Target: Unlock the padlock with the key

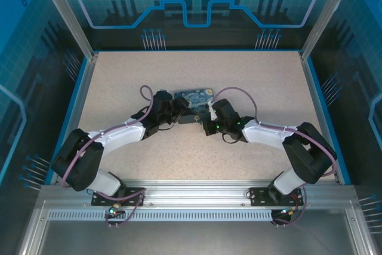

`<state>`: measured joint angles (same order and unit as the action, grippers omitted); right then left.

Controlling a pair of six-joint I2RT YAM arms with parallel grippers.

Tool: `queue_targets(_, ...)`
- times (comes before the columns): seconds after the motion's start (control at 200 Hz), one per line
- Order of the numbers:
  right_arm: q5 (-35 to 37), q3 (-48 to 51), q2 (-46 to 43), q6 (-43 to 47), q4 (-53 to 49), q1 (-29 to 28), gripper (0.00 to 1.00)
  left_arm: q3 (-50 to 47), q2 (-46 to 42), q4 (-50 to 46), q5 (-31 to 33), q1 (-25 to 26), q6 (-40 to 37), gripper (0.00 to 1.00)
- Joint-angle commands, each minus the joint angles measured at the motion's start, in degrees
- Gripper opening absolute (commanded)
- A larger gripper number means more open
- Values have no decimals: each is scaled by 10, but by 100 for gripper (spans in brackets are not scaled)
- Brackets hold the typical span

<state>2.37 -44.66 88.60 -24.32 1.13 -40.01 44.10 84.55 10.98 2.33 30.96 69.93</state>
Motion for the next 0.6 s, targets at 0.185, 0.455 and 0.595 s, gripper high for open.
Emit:
queue_targets(0.185, 200, 2, -10, 153, -18, -92, 5, 14, 28, 22, -15, -18, -14, 50)
queue_targets(0.455, 316, 37, 12, 255, 94, -158, 5, 33, 58, 29, -45, -24, -15, 50)
queue_targets(0.595, 370, 33, 50, 310, 119, -184, 6, 41, 78, 40, -60, -27, -7, 50)
